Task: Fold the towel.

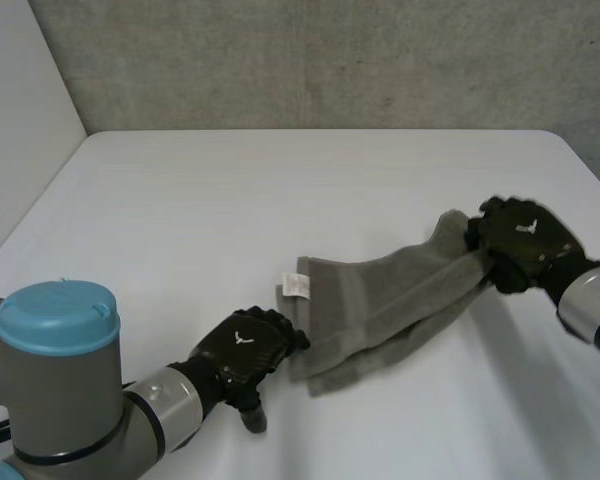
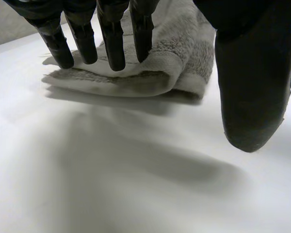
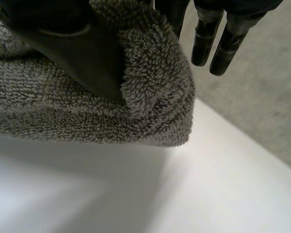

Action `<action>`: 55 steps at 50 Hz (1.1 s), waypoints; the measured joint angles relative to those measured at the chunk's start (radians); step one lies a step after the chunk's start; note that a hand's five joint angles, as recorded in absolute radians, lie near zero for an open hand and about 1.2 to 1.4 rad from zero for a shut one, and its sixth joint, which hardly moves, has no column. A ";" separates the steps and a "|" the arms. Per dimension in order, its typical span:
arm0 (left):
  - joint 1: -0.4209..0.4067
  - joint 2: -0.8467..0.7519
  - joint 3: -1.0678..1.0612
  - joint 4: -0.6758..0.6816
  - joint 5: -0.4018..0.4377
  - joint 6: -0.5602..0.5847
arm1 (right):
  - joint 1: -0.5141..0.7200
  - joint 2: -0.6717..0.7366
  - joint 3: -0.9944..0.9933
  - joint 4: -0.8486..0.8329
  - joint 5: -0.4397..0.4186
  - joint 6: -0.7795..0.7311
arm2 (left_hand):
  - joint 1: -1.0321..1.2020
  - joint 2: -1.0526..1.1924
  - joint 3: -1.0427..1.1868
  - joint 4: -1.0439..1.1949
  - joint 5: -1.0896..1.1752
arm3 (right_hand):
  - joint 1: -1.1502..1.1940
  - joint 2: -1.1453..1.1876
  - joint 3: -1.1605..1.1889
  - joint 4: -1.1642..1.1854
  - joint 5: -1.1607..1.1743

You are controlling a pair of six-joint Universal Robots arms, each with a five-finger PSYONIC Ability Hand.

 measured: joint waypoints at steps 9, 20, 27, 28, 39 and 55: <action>0.010 0.070 0.002 -0.008 0.000 -0.037 | 0.111 -0.014 -0.148 0.111 -0.019 -0.002 | -0.001 0.000 0.000 0.000 0.000 | 0.002 0.020 0.000 0.000 0.000; 0.180 0.220 0.011 -0.008 0.003 -0.098 | 0.475 0.131 -0.254 0.141 0.030 -0.003 | -0.001 0.000 0.000 0.000 0.000 | 0.006 0.029 0.000 0.000 0.000; 0.251 0.262 0.022 -0.005 0.006 -0.099 | 0.547 0.198 -0.230 0.142 0.053 -0.035 | -0.001 0.000 0.000 0.000 0.000 | 0.006 0.029 0.000 0.000 0.000; 0.254 0.262 0.023 -0.004 0.005 -0.099 | 0.549 0.202 -0.227 0.142 0.054 -0.041 | -0.001 0.000 0.000 0.000 0.000 | 0.006 0.029 0.000 0.000 0.000; 0.254 0.222 0.053 0.034 0.003 -0.137 | 0.532 0.232 -0.178 0.168 0.061 -0.165 | -0.001 0.000 0.000 0.000 0.000 | -0.725 -0.561 0.000 0.000 -0.759; 0.104 0.118 0.174 0.045 0.000 -0.260 | 0.360 -0.013 -0.140 0.178 0.021 0.174 | -0.001 0.000 0.000 0.000 0.000 | -1.024 -0.901 0.000 0.000 -1.104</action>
